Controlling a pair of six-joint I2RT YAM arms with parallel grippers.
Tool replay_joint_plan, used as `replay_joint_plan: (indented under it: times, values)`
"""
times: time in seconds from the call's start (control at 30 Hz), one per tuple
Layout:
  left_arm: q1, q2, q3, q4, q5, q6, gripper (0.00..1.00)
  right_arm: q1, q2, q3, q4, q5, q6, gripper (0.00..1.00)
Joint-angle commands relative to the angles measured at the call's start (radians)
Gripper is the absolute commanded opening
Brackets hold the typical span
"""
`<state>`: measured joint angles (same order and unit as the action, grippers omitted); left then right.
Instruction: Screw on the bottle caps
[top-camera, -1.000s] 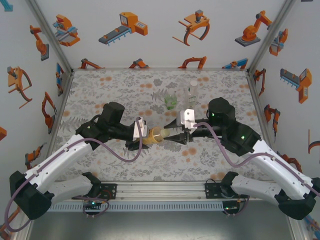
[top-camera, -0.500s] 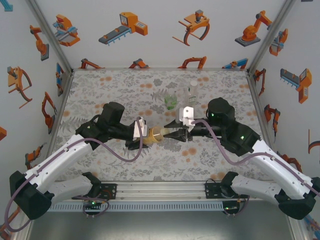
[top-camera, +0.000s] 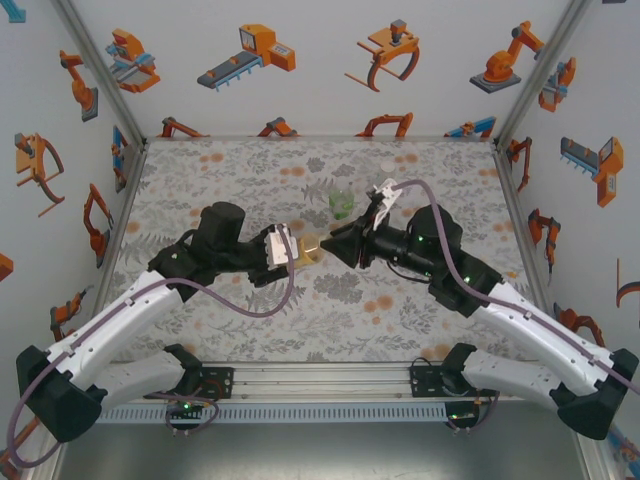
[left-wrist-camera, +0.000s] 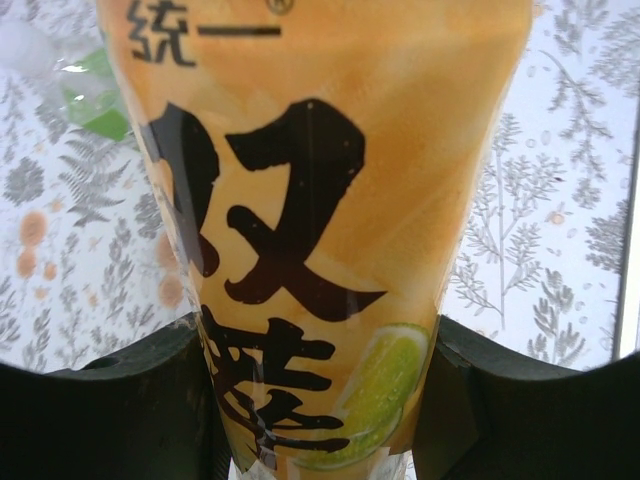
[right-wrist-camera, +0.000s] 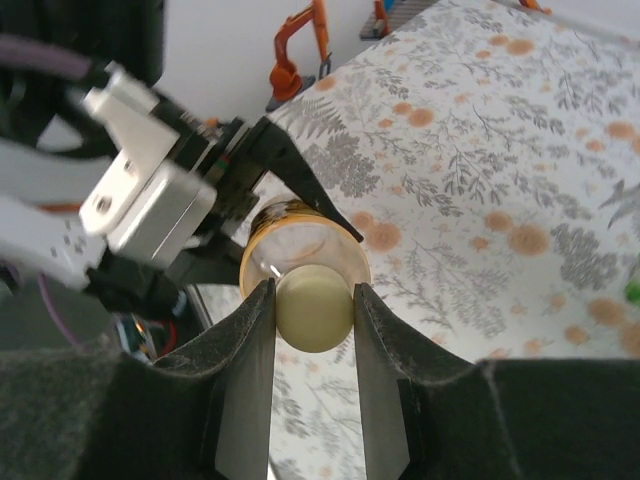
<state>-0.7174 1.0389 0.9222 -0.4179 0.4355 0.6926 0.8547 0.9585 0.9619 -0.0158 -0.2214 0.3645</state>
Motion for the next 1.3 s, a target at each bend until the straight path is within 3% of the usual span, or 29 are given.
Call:
replay_joint_plan:
  times: [0.0, 0.13, 0.27, 0.53, 0.67, 0.8, 0.9, 1.1, 1.27]
  values:
    - [-0.007, -0.028, -0.014, 0.057, -0.065, -0.016, 0.00, 0.000, 0.022, -0.020, 0.078, 0.199, 0.337, 0.00]
    - [-0.005, -0.028, -0.017, 0.069, -0.121, -0.027, 0.00, 0.000, 0.046, -0.003, 0.019, 0.255, 0.578, 0.00]
    - [-0.004, -0.017, -0.013, 0.070, -0.157, -0.038, 0.00, 0.000, 0.105, 0.090, -0.144, 0.228, 0.735, 0.00]
    - [-0.003, -0.015, -0.011, 0.070, -0.168, -0.043, 0.00, 0.000, 0.121, 0.088, -0.132, 0.205, 0.773, 0.00]
    - [-0.003, -0.019, -0.013, 0.069, -0.133, -0.038, 0.00, -0.001, 0.110, 0.110, -0.148, 0.201, 0.685, 0.00]
    - [-0.003, -0.021, -0.014, 0.061, -0.068, -0.024, 0.00, -0.001, 0.068, 0.132, -0.161, 0.208, 0.498, 0.22]
    - [-0.002, -0.021, -0.011, 0.053, -0.018, -0.018, 0.00, -0.001, 0.038, 0.144, -0.166, 0.194, 0.331, 0.29]
    - [-0.002, -0.027, -0.008, 0.037, 0.066, 0.000, 0.00, 0.000, -0.010, 0.152, -0.163, 0.065, 0.037, 0.40]
    - [-0.004, -0.028, -0.008, 0.022, 0.169, 0.021, 0.00, -0.001, -0.047, 0.146, -0.178, -0.072, -0.190, 0.43]
